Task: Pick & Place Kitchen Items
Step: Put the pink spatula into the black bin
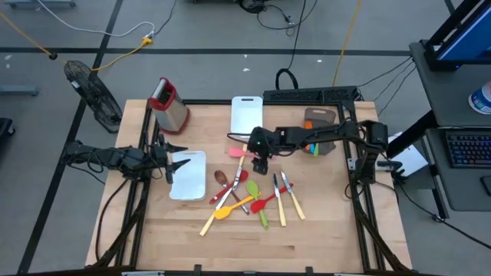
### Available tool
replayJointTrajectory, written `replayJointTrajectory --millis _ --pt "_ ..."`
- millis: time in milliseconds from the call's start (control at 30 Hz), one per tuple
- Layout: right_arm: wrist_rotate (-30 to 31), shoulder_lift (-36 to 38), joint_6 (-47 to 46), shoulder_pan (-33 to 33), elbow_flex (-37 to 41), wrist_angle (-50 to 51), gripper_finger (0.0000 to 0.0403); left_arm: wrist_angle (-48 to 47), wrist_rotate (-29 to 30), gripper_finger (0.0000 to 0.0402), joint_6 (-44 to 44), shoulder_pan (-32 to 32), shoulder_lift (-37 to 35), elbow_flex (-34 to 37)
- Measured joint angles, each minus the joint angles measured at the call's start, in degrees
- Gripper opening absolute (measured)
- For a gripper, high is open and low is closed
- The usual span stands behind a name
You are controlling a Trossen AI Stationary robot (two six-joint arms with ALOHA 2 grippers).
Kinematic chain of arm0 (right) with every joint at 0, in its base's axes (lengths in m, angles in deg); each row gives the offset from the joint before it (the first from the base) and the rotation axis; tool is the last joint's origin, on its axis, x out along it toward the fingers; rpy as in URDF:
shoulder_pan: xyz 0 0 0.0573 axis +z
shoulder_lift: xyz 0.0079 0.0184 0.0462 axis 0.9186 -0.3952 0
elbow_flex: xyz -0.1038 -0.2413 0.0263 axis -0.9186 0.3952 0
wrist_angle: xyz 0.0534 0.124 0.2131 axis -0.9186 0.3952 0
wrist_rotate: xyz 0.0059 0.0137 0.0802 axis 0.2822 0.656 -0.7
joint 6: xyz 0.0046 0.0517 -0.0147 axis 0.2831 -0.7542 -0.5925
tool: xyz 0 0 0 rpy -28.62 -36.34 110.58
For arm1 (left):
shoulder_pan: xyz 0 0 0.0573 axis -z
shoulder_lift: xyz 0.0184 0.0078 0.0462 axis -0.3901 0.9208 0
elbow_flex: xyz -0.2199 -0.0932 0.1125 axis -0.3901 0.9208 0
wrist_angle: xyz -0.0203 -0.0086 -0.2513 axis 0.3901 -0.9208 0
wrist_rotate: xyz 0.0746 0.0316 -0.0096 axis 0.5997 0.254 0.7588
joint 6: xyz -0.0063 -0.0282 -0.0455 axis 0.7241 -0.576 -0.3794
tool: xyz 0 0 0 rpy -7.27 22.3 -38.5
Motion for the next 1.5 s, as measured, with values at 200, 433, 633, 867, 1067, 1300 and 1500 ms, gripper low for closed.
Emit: replayJointTrajectory --millis 200,433,633,867,1067,1300,1500 --pt "0.0 0.0 -0.2 0.0 0.0 0.0 0.024 0.0 0.0 0.0218 0.0 0.0 0.0 0.0" --pt "0.1 -0.6 -0.2 -0.3 0.0 0.0 0.0239 0.0 0.0 0.0218 0.0 0.0 0.0 0.0" --pt "0.1 -5.2 -0.4 -0.4 0.1 0.1 0.0239 0.0 0.0 0.0218 -0.2 0.0 0.0 0.0" --pt "1.8 -5.7 -2.2 -1.3 0.0 -0.9 0.0235 0.0 0.0 0.0218 -0.4 0.0 0.0 0.0" --pt "1.6 -5.7 -2.1 -1.5 0.0 -1.6 0.0234 0.0 0.0 0.0218 -0.4 0.0 0.0 0.0" --pt "1.9 -9.0 -2.1 -1.9 -0.1 -4.5 0.0233 0.0 0.0 0.0218 -0.2 0.0 0.0 0.0" --pt "5.5 -11.0 -2.2 -1.8 -0.3 -5.8 0.0232 0.0 0.0 0.0218 -0.4 0.0 0.0 0.0"
